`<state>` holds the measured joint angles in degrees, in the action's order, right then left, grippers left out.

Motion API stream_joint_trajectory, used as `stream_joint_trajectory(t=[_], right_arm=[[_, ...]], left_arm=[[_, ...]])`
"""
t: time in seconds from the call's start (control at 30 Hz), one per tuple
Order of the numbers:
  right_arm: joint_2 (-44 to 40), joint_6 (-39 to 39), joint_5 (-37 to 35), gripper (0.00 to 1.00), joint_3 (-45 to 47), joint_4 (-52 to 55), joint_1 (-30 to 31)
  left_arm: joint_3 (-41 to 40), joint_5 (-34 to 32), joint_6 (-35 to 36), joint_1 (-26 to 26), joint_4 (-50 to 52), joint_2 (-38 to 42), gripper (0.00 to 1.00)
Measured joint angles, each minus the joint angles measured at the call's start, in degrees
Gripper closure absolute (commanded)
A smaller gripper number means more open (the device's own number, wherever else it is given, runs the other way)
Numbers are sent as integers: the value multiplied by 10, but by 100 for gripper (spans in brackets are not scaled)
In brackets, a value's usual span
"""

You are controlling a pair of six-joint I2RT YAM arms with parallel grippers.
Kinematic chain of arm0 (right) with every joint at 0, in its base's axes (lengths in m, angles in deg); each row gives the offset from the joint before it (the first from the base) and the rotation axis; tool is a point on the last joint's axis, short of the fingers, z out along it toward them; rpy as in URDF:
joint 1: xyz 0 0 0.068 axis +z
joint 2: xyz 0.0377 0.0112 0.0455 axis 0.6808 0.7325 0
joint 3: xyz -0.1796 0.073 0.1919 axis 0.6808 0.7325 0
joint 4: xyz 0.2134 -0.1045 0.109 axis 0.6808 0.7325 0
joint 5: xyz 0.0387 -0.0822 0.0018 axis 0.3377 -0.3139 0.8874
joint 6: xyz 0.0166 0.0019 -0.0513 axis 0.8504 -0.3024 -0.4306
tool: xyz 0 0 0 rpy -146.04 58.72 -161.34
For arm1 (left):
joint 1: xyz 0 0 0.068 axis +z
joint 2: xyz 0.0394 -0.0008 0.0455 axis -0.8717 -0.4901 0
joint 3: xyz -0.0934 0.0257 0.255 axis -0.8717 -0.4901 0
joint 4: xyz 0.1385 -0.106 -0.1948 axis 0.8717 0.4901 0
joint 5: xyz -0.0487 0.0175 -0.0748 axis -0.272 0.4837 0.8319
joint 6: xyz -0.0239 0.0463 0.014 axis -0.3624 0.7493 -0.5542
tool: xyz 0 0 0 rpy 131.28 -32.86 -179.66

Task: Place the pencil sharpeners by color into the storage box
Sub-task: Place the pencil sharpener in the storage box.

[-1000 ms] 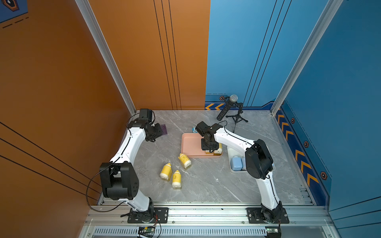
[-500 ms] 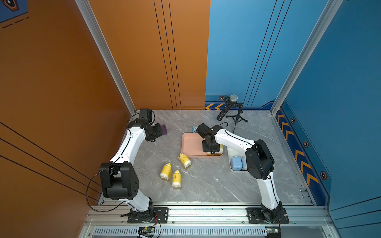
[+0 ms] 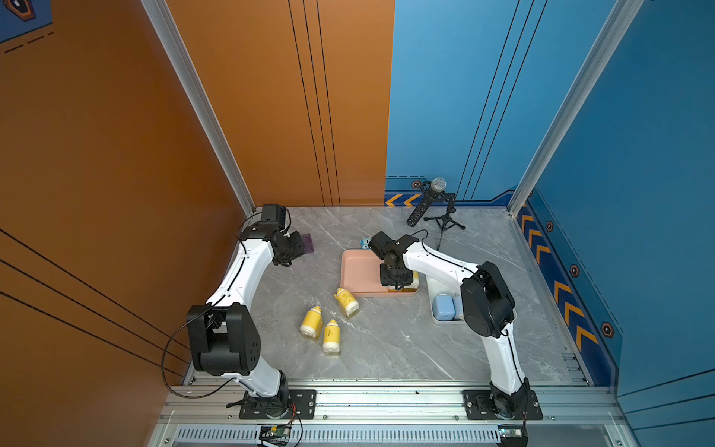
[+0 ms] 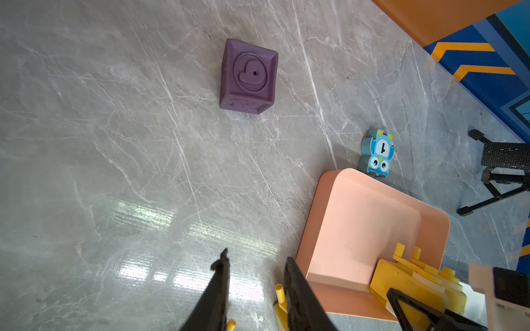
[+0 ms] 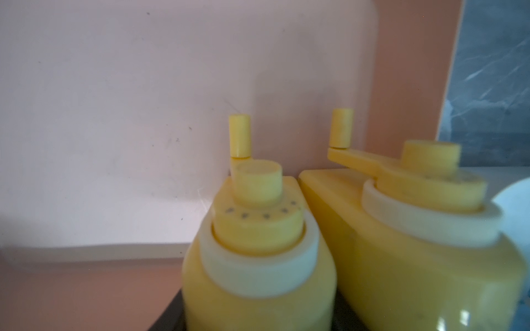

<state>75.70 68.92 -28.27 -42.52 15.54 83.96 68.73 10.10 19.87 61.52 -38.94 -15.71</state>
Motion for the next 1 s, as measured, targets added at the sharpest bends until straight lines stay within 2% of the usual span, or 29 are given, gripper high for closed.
stream_joint_trajectory(t=[0.67, 1.0], right_arm=[[0, 13, 0, 43, -1, 0, 0], [0, 13, 0, 41, -1, 0, -2]], left_arm=[[0, 0, 0, 0, 0, 0, 66], [0, 0, 0, 3, 0, 0, 66]])
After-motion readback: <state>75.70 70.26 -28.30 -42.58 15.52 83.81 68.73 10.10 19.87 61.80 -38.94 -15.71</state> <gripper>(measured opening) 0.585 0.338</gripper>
